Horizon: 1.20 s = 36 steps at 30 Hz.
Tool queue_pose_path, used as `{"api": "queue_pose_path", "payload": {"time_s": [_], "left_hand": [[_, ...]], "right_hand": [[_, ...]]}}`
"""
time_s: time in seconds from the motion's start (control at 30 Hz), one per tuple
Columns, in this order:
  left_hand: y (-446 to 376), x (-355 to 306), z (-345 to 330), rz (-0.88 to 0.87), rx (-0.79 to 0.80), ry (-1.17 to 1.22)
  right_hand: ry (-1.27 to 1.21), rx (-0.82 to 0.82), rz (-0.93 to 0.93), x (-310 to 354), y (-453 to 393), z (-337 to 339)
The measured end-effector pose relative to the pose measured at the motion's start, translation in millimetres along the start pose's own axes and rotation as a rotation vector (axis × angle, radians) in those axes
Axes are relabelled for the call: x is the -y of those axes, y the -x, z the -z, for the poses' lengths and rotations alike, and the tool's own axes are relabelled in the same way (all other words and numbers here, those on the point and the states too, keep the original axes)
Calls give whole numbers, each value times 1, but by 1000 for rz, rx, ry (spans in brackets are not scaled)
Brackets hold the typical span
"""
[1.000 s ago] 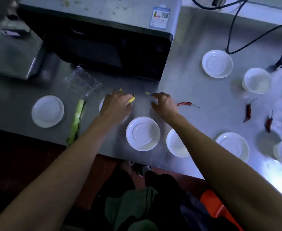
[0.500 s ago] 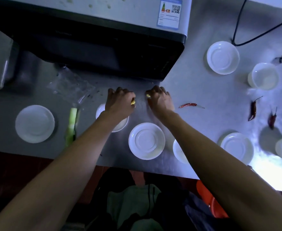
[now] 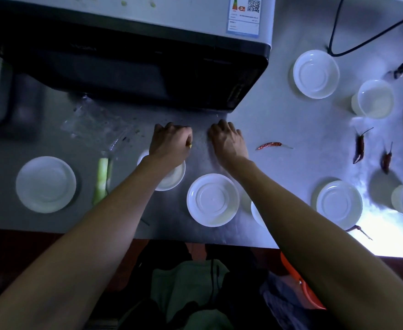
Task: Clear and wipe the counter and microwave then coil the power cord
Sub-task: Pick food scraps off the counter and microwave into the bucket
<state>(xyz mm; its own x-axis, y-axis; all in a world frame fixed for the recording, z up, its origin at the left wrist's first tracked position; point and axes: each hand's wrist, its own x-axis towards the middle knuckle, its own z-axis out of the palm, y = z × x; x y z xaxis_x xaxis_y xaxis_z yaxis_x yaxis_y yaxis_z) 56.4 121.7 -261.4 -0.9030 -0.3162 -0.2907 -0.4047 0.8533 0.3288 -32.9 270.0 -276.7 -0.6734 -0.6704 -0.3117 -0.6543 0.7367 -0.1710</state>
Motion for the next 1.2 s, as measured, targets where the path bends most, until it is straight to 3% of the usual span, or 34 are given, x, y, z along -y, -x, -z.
{"api": "queue_pose_path", "payload": {"time_s": [0.33, 0.57, 1.0, 1.2], "left_hand": [[-2, -3, 11, -100, -4, 102], [-8, -49, 17, -248, 37, 88], [26, -212, -23, -636, 63, 5], [92, -317, -64, -782, 130, -71]], "right_hand": [[-227, -231, -130, -5, 31, 5], [-324, -358, -311, -25, 73, 22], [-519, -593, -680, -106, 237, 21], [-560, -706, -841, -157, 365, -7]]}}
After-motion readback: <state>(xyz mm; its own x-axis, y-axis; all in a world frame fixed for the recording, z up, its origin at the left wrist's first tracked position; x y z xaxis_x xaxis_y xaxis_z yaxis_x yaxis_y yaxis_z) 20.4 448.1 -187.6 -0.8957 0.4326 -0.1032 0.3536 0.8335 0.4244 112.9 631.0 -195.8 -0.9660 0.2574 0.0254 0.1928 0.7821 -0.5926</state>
